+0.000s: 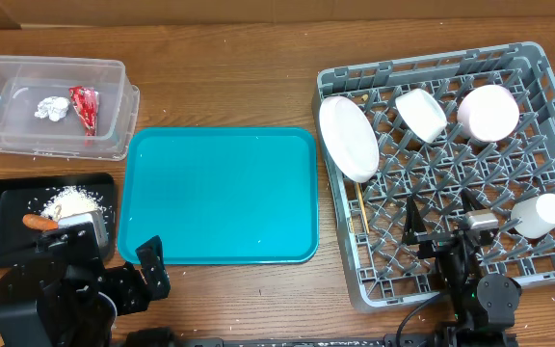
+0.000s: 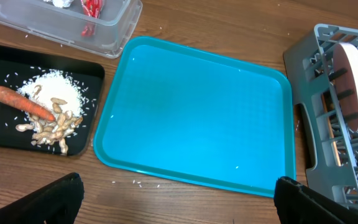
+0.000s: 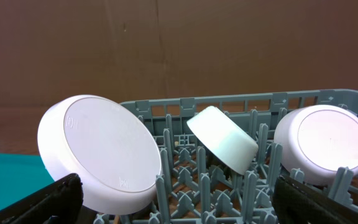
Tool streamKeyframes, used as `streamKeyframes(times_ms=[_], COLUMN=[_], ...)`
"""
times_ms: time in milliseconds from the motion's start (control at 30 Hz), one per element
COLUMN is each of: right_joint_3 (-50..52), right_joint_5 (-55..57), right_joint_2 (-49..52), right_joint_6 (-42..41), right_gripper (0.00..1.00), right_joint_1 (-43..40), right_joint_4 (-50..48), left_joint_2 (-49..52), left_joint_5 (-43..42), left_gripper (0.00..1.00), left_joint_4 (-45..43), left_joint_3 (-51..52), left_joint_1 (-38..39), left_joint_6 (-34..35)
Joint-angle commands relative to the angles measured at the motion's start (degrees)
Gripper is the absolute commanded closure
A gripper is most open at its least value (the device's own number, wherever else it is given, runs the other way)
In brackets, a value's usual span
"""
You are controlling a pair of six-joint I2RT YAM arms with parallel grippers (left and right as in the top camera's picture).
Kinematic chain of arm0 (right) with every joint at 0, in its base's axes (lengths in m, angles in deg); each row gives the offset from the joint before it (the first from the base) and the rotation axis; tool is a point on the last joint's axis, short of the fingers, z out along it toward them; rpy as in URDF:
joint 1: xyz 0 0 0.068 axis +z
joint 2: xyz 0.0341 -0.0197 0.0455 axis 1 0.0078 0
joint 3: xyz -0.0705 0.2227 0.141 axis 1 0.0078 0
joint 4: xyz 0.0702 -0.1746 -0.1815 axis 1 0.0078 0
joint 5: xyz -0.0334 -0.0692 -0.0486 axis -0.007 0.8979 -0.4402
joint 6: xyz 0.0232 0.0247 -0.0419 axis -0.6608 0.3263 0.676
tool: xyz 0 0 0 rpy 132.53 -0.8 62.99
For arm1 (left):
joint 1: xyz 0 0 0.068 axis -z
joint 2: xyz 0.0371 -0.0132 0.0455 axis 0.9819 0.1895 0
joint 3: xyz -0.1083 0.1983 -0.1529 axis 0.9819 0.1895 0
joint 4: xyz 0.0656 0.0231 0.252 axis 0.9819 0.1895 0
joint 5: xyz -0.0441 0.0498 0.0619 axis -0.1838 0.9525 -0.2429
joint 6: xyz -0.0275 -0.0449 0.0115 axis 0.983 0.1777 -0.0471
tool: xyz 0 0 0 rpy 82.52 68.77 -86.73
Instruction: Sort waste into correct bins and load items into the dishwasher
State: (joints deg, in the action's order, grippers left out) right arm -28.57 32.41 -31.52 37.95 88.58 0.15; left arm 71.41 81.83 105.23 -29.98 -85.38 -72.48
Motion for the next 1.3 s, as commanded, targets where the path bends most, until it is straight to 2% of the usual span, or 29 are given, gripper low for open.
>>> streamKeyframes(times_ms=[0, 700, 867, 1033, 1067, 1267], right_joint_3=[0.6, 0.6, 0.6, 0.6, 0.6, 0.6], right_joint_5=[-0.3, -0.3, -0.3, -0.3, -0.3, -0.3], right_joint_2=[-0.6, -0.6, -0.6, -0.6, -0.6, -0.6], right_joint_6=[-0.2, -0.2, -0.2, -0.2, -0.2, -0.2], right_gripper=[0.0, 0.0, 0.0, 0.0, 0.0, 0.0], right_joint_1=[0.4, 0.4, 0.4, 0.4, 0.4, 0.4], right_joint_4=[-0.3, -0.3, -0.3, -0.3, -0.3, -0.3], left_joint_2=[-0.2, -3.4, -9.2, -18.2, -22.2, -32.9], left_joint_5=[-0.2, 0.9, 2.8, 2.9, 2.9, 2.4], left_gripper=[0.0, 0.0, 0.0, 0.0, 0.0, 0.0], left_joint_4=[0.0, 0.2, -7.1, -16.8, -22.1, -39.5], left_joint_3=[0.0, 1.6, 11.3, 25.9, 32.4, 49.5], left_joint_1=[0.2, 0.7, 0.3, 0.3, 0.3, 0.2], left_joint_6=[0.6, 0.2, 0.2, 0.2, 0.2, 1.9])
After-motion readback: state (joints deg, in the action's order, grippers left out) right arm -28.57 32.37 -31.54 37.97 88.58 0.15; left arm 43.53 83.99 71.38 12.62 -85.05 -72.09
